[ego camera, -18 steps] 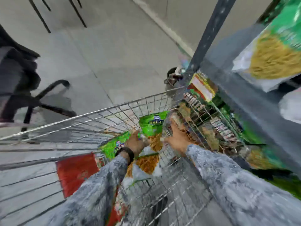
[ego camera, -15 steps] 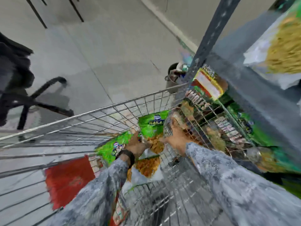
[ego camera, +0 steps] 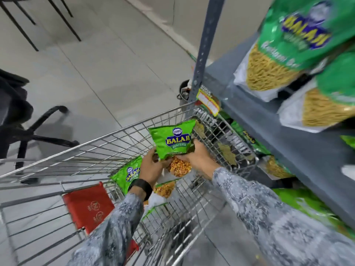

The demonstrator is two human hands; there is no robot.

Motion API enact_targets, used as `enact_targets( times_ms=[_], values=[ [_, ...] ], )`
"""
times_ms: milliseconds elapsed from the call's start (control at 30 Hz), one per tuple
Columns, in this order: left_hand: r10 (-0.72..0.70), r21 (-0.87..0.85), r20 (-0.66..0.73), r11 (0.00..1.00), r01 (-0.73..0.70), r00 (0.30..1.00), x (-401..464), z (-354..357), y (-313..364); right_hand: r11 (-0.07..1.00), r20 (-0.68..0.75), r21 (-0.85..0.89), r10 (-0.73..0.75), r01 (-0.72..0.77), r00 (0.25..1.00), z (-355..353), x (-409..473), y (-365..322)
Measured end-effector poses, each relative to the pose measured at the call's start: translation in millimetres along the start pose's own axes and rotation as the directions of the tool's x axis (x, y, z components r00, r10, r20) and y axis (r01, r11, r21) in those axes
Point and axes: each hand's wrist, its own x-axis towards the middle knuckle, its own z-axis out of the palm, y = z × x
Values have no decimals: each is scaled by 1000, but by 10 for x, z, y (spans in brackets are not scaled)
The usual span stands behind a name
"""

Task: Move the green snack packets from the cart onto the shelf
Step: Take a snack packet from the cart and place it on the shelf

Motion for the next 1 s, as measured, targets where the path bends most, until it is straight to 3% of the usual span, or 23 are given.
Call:
enact_targets(
  times_ms=[167, 300, 467, 533, 600, 733, 933, 1000],
  values=[
    [239, -2, 174, 970, -243, 955, -1059, 347, 884, 968, -202, 182, -135, 173, 970, -870, -1386, -353],
    [384, 93, 334, 896, -435, 861, -1656, 1058, 1175, 917, -405, 314, -105, 246, 908, -1628, -2331, -148],
    [383, 237, 592, 758, -608, 709, -1900, 2310, 1390, 892, -684, 356, 46, 279, 728, -2532, -2980, 349],
    [384, 262, 658, 690, -675, 648, -1903, 2810, 1441, 910, -784, 313, 85, 273, 615, -2809, -3056, 532],
    [393, 318, 657, 629, -710, 643, -1851, 3177, 1435, 937, -833, 269, 111, 222, 542, -2956, -3045, 649],
    [373, 450, 623, 548, -705, 687, -1744, 3567, 1290, 917, -804, 335, 161, 214, 572, -3042, -2837, 953],
    [373, 424, 608, 594, -683, 701, -1634, 3601, 1143, 933, -808, 293, 124, 210, 576, -3026, -2900, 1118],
    [367, 397, 612, 624, -673, 701, -1673, 3512, 1191, 931, -845, 293, 145, 218, 515, -2971, -3037, 1091]
  ],
)
